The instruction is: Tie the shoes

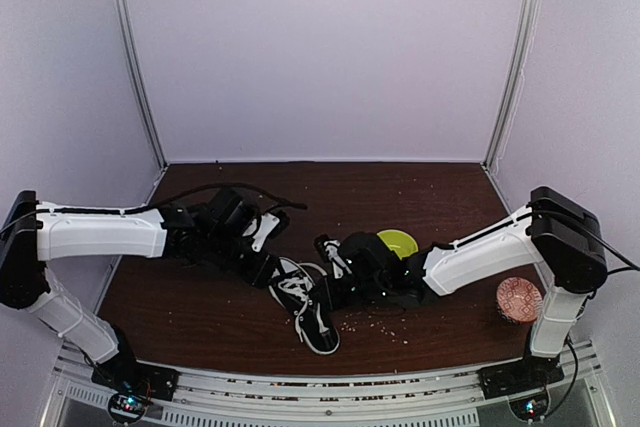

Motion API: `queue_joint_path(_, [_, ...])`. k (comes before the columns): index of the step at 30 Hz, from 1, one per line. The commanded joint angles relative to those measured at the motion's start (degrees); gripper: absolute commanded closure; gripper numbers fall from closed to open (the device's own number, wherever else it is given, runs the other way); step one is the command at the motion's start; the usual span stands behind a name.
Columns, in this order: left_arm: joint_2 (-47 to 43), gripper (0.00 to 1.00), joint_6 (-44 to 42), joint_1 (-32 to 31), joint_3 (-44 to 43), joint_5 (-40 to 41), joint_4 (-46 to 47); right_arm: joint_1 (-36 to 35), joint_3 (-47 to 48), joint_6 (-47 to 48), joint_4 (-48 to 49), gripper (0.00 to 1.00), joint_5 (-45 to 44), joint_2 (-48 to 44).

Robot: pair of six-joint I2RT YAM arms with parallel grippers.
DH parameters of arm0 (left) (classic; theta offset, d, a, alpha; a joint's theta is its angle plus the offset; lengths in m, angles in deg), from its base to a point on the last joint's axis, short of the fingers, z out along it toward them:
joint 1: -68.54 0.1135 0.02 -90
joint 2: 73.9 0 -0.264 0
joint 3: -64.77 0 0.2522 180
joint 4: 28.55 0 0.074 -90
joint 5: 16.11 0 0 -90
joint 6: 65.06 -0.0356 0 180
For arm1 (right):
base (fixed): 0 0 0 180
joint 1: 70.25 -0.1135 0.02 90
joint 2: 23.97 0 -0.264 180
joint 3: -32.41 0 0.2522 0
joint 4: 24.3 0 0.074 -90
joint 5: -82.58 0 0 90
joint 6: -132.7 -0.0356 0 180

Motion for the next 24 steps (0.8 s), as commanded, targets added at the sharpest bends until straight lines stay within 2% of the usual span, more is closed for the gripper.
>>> queue_joint_path(1, [-2.75,0.47,17.55,0.14,6.52,-1.36,13.11,0.21,-0.67,-0.42,-0.36,1.00,-1.30,-1.48])
queue_joint_path(4, [-3.41,0.50,23.34,-0.35,10.86,-4.46,21.78,0.16,-0.82,-0.40,0.00,1.00,-0.98,-1.23])
queue_joint_path(7, [-1.66,0.57,26.25,-0.47,11.46,-6.55,23.69,0.24,-0.70,-0.41,0.42,1.00,-0.57,-1.00])
queue_joint_path(12, [1.49,0.57,31.95,-0.47,12.13,-11.22,28.68,0.20,-0.76,-0.49,0.73,1.00,-0.46,-1.06])
queue_joint_path(18, [4.52,0.58,35.04,-0.54,10.47,-12.16,25.75,0.20,-0.88,-0.66,1.13,1.00,-0.40,-1.00])
queue_joint_path(24, [2.60,0.57,36.48,-2.11,9.70,-7.27,20.52,0.16,-0.87,-0.73,1.54,1.00,-0.10,-0.73])
